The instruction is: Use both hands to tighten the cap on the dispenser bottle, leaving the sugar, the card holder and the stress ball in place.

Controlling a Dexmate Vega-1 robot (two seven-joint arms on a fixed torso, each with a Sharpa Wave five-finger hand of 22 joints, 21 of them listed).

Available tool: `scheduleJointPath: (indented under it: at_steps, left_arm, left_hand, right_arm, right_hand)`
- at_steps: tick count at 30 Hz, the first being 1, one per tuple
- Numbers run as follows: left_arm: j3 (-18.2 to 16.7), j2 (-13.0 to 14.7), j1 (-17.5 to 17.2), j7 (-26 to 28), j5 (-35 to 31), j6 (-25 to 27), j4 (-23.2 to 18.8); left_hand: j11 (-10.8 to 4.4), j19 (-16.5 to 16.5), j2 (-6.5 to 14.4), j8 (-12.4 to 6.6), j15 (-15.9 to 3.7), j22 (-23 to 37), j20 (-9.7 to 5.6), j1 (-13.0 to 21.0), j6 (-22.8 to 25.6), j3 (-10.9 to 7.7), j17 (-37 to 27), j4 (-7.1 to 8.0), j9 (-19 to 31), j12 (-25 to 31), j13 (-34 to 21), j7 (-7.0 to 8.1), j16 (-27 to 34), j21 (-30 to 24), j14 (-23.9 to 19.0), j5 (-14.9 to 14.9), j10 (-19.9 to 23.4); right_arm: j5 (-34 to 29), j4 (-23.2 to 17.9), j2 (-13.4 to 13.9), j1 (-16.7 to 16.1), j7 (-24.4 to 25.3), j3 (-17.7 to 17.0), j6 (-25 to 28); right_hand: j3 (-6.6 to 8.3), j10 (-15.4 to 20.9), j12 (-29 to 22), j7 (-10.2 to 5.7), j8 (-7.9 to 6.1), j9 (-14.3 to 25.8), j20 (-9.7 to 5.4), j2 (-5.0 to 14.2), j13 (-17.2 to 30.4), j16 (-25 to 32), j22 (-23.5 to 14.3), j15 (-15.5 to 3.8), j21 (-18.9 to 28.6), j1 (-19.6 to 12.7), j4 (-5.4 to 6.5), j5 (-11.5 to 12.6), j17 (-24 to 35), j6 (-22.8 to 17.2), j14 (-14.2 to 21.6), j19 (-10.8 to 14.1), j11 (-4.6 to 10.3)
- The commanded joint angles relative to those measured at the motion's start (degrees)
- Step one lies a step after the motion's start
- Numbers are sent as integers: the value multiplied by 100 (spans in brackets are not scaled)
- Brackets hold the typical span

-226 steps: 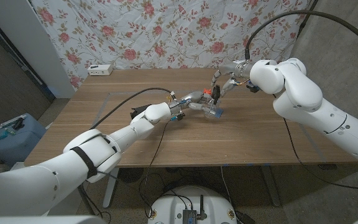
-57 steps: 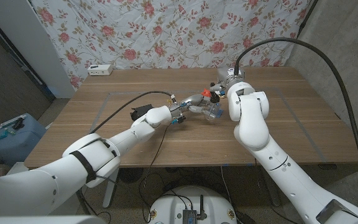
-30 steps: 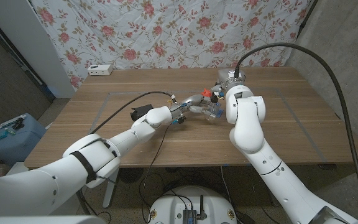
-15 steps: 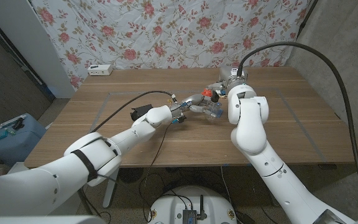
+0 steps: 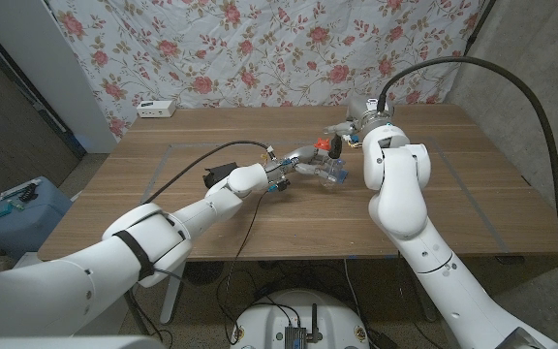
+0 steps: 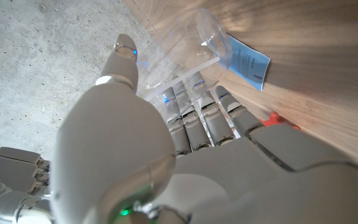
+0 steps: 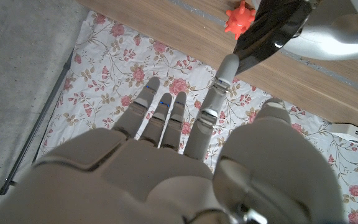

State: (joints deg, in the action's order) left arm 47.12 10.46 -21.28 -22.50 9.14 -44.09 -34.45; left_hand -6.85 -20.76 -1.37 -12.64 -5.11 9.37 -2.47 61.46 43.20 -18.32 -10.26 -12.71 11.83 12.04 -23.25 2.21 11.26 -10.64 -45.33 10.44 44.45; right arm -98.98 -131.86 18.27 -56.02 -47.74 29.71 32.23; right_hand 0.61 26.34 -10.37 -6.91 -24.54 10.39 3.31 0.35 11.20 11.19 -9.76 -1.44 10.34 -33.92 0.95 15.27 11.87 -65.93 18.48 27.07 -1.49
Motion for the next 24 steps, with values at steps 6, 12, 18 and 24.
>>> scheduleJointPath:
  at_steps: [6, 12, 18, 24]
  left_arm:
    - [-2, -77, 72, 11, 18, -88, 216]
    - [5, -100, 96, 17, 15, -108, 276]
    - [14, -123, 120, 22, 8, -119, 321]
    - [25, -137, 127, 27, 3, -121, 333]
  left_hand:
    - [12, -17, 634, -32, -405, 17, -389, -297, 449, -435, -32, 382, 28, 25, -30, 99, 25, -3, -37, 27, 49]
    - [19, -15, 632, -32, -406, 17, -390, -298, 452, -437, -31, 381, 28, 22, -26, 111, 24, -3, -38, 27, 50]
    - [7, -15, 629, -31, -399, 17, -387, -294, 450, -436, -34, 378, 28, 22, -28, 112, 26, -3, -35, 27, 49]
    - [21, -16, 631, -26, -408, 17, -385, -296, 438, -437, -34, 379, 28, 21, -29, 110, 30, -3, -43, 27, 47]
  right_arm:
    - [835, -351, 365, 143, -610, -426, -427]
    - [1259, -472, 597, 200, -714, -567, -445]
    - [1486, -556, 822, 227, -767, -628, -404]
    - [1658, -600, 1026, 248, -734, -634, -382]
  right_hand:
    - [152, -660, 7, -183, 491, 76, 7, 57, 40, -48, -3, 130, 4, -439, -290, 228, 56, 1031, -645, -411, 14]
    - [262, -1080, 17, -319, 692, 168, 30, 68, 54, -54, 0, 217, 11, -714, -489, 321, 63, 1618, -1024, -566, 70]
    - [375, -1468, 29, -473, 806, 220, 55, 84, 64, -49, 0, 312, 13, -987, -678, 402, 68, 1990, -1310, -690, 132]
    - [479, -1760, 19, -575, 910, 254, 51, 84, 71, -35, 0, 361, 19, -1256, -849, 492, 71, 2316, -1513, -767, 127]
